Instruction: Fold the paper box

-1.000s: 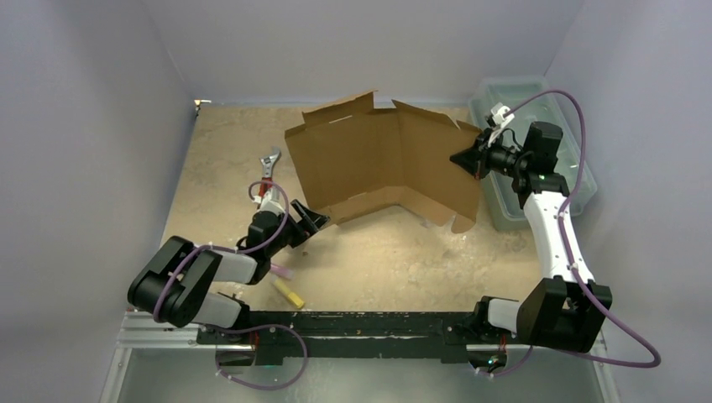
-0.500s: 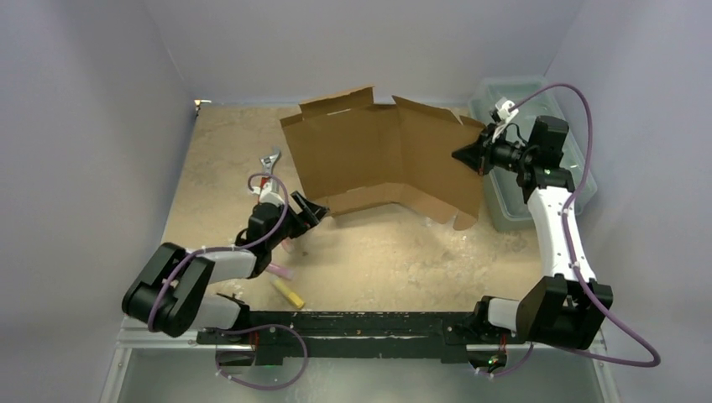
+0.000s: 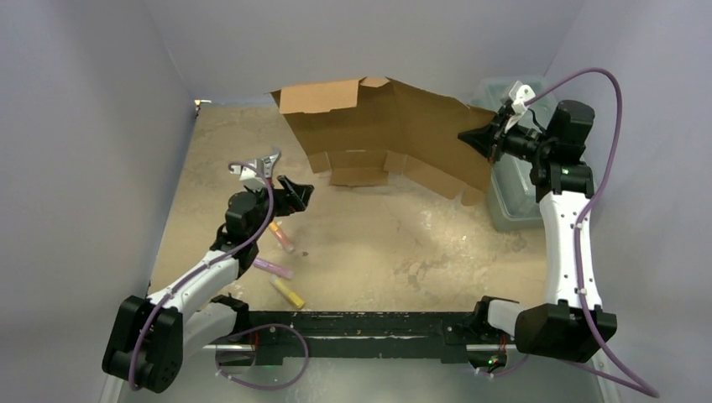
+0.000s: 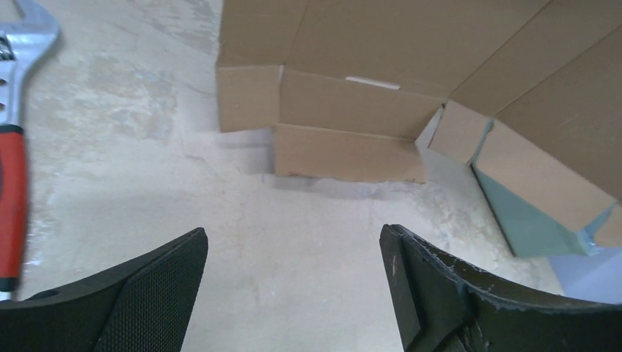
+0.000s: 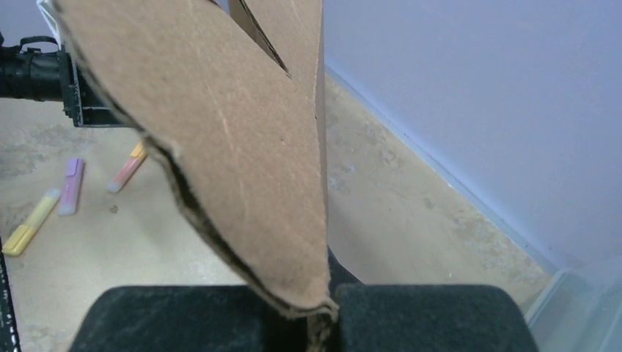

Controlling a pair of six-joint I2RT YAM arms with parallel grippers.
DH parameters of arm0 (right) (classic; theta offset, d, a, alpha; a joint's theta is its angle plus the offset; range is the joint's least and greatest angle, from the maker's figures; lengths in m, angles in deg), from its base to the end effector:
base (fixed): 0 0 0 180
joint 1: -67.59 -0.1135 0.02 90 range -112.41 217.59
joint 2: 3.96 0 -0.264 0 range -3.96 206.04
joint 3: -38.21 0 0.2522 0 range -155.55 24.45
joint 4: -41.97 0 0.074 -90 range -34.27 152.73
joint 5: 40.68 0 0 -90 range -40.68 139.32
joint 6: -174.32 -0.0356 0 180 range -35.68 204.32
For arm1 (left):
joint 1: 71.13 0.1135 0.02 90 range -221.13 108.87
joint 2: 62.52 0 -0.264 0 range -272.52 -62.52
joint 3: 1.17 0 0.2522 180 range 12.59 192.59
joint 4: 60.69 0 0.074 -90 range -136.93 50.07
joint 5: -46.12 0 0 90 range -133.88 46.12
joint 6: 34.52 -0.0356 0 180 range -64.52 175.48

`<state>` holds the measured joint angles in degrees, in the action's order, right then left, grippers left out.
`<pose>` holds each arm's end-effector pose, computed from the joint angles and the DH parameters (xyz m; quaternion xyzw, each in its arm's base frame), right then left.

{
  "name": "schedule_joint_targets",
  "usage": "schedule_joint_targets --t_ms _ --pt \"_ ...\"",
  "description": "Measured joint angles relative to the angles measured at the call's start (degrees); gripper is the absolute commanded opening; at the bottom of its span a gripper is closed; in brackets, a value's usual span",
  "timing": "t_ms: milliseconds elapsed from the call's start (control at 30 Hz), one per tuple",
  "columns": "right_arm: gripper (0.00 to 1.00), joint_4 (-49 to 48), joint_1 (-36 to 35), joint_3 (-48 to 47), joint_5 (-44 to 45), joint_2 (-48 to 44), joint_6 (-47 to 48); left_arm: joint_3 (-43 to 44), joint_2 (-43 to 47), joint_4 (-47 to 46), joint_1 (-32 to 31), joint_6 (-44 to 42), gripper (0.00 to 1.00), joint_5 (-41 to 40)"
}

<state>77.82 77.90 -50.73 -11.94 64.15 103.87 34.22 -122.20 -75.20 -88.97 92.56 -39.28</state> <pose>0.2469 -0.0132 0.4245 -0.3641 0.6556 0.2557 0.6102 0.2128 -0.0715 0.2190 -0.1022 0.7578 -0.3241 0.5571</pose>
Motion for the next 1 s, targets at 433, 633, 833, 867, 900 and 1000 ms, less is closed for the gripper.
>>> schedule_joint_targets --t_ms 433,633,833,867,900,1000 --pt "0.00 5.22 0.26 -8.50 -1.25 0.09 0.04 4.74 1.42 1.57 5.90 -8.35 0.94 1.55" --pt "0.00 7.15 0.26 -10.34 -1.25 0.09 -0.07 8.68 -4.33 -6.25 16.98 -4.85 0.93 14.51" --pt "0.00 7.52 0.26 -10.40 -1.29 0.09 -1.05 8.96 -11.76 -15.39 20.31 -1.64 0.91 28.57" --pt "0.00 7.50 0.26 -10.40 -1.31 0.09 -1.20 8.98 -12.48 -16.61 20.31 -0.94 0.90 30.40" --pt "0.00 7.50 0.26 -10.40 -1.31 0.09 -1.40 9.03 -13.00 -17.86 20.31 -0.17 0.89 32.09" --pt "0.00 7.50 0.26 -10.40 -1.31 0.13 -1.95 9.18 -13.62 -19.82 20.31 1.44 0.83 35.12"
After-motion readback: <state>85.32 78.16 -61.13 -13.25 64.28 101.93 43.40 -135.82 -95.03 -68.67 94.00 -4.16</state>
